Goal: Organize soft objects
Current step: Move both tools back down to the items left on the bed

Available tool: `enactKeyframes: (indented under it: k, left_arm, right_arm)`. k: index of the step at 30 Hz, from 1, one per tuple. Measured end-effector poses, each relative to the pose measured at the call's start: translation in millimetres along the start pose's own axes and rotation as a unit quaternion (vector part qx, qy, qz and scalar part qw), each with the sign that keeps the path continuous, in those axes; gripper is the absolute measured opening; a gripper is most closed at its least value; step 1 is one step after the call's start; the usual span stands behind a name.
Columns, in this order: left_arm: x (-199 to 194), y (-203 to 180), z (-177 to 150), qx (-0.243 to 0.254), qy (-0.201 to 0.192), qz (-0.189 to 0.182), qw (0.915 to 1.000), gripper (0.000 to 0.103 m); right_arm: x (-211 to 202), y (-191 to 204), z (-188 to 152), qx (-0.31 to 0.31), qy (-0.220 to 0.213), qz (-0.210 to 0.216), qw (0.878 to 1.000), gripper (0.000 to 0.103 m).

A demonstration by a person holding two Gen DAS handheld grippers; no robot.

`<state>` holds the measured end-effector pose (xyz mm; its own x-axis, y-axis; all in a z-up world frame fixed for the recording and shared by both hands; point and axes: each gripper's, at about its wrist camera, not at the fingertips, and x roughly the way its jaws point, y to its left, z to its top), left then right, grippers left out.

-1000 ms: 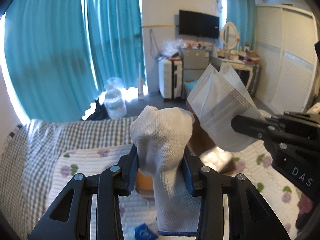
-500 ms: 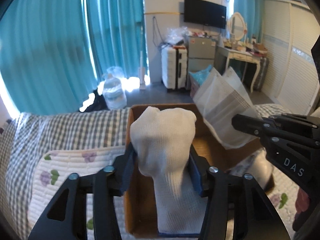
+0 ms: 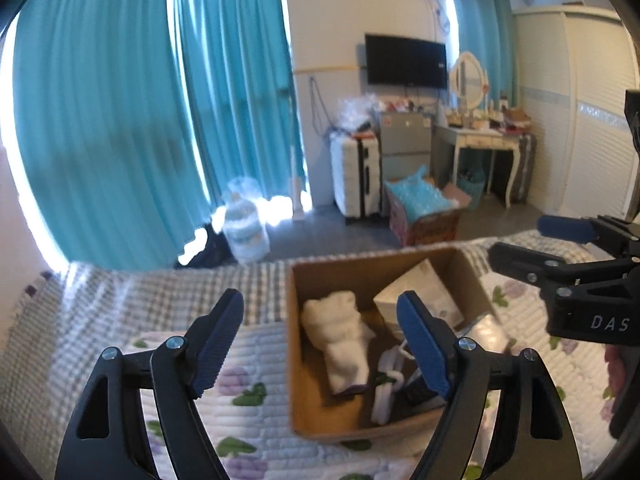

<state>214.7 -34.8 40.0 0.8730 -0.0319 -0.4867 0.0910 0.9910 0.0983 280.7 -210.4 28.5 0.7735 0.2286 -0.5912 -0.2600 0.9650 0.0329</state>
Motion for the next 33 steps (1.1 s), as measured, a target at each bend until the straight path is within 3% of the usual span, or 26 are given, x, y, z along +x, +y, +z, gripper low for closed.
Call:
enactKeyframes:
  k: [6, 7, 8, 11, 18, 25, 29, 33]
  left_arm:
    - [-84.2, 15.6, 15.9, -0.001, -0.051, 0.007, 0.9987, 0.08]
    - [-96.3, 17.5, 17.2, -0.001, -0.058, 0.007, 0.9983, 0.088]
    - [-110.3, 19.3, 18.2, -0.001, -0.065, 0.008, 0.9979, 0.102]
    - [-148.9, 23.8, 17.3, -0.002, -0.093, 0.01, 0.9956, 0.103]
    - [-185.0, 27.5, -8.1, 0.005, -0.083, 0.009, 0.9965, 0.103]
    - [-156.8, 33.0, -55.8, -0.013, -0.035, 0.002, 0.9993, 0.103]
    - [-117.3, 39.2, -83.0, -0.043, 0.006, -0.006, 0.9991, 0.103]
    - [-68.9, 41.7, -106.9, -0.049, 0.037, 0.019, 0.9979, 0.103]
  right_arm:
    - [-81.9, 4.4, 8.6, -0.012, -0.024, -0.022, 0.999, 0.094]
    - [-100.3, 5.7, 8.6, -0.015, -0.028, -0.027, 0.999, 0.096]
    - [-112.1, 6.1, 9.9, -0.016, -0.03, -0.031, 0.999, 0.098]
    - [-151.9, 11.9, 8.2, -0.024, -0.033, -0.041, 0.998, 0.103]
    - [-217.0, 33.6, -10.5, -0.045, -0.052, -0.041, 0.997, 0.103]
    - [-204.3, 60.1, -51.2, -0.061, -0.043, -0.017, 0.997, 0.103]
    - [-159.4, 72.7, -75.8, -0.058, -0.008, 0.018, 0.998, 0.103]
    - [-104.2, 81.0, -94.0, -0.06, 0.029, 0.029, 0.997, 0.103]
